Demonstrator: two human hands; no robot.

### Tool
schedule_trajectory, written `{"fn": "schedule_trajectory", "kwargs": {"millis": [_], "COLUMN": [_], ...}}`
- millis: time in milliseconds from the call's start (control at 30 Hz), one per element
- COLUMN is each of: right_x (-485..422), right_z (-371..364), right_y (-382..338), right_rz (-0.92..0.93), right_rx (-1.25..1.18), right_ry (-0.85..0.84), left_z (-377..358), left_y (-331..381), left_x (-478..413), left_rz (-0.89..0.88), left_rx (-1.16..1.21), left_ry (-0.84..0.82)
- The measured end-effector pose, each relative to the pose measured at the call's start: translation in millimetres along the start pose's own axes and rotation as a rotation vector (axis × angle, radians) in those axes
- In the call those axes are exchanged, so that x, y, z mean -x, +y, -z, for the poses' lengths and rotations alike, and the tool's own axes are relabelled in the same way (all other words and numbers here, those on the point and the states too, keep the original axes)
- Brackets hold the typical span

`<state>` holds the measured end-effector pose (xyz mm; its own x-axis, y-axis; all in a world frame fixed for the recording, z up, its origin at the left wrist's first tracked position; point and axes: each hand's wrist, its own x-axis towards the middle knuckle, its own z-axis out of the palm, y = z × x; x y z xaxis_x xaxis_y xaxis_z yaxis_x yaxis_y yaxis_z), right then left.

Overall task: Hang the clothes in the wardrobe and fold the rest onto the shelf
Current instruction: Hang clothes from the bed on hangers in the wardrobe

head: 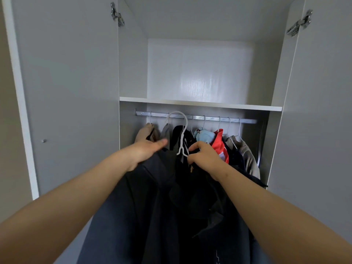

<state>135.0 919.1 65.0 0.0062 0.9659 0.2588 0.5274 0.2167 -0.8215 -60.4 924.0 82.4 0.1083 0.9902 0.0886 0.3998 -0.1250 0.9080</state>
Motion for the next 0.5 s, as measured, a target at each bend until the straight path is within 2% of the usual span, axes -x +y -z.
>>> {"fn": "schedule_trajectory", "kwargs": {"millis": [67, 200, 233, 267, 300, 333, 367, 400, 433, 500], "right_x": [-0.1, 2.5, 3.0, 3.2, 3.1, 2.3, 2.1, 2.2, 2.9, 4.0], "right_z": [-2.0, 3.3, 4.6, 6.5, 9.1, 12.6, 15.8, 17.9, 19.1, 18.1], "right_y": [2.3, 12.6, 15.3, 17.5, 20.6, 23.6, 27.1, 30.8, 33.0, 32.5], "right_rz": [0.025, 0.114, 0.126, 0.127, 0.109, 0.086, 0.064, 0.059, 0.071, 0.129], "right_rx": [0.066, 0.436, 0.481, 0.502, 0.500, 0.489, 0.468, 0.454, 0.445, 0.423], "right_ry": [0.007, -0.020, -0.028, -0.022, -0.009, 0.019, 0.051, 0.075, 0.086, 0.086], "left_z": [-8.7, 10.6, 12.4, 11.4, 6.9, 1.7, -2.3, -5.7, -7.6, -10.5], "left_y": [-1.4, 12.4, 17.4, 20.0, 19.0, 16.4, 12.8, 9.7, 6.0, 3.9], "left_x": [-3.9, -10.8, -7.4, -0.9, 5.6, 12.6, 18.5, 22.3, 19.4, 8.2], "left_rz": [-0.022, -0.141, -0.217, -0.302, -0.366, -0.366, -0.298, -0.238, -0.247, -0.404], "left_rx": [-0.048, 0.256, 0.290, 0.249, 0.157, 0.028, -0.104, -0.234, -0.354, -0.649], "left_ry": [0.163, 0.347, 0.367, 0.319, 0.189, -0.014, -0.229, -0.358, -0.353, -0.033]}}
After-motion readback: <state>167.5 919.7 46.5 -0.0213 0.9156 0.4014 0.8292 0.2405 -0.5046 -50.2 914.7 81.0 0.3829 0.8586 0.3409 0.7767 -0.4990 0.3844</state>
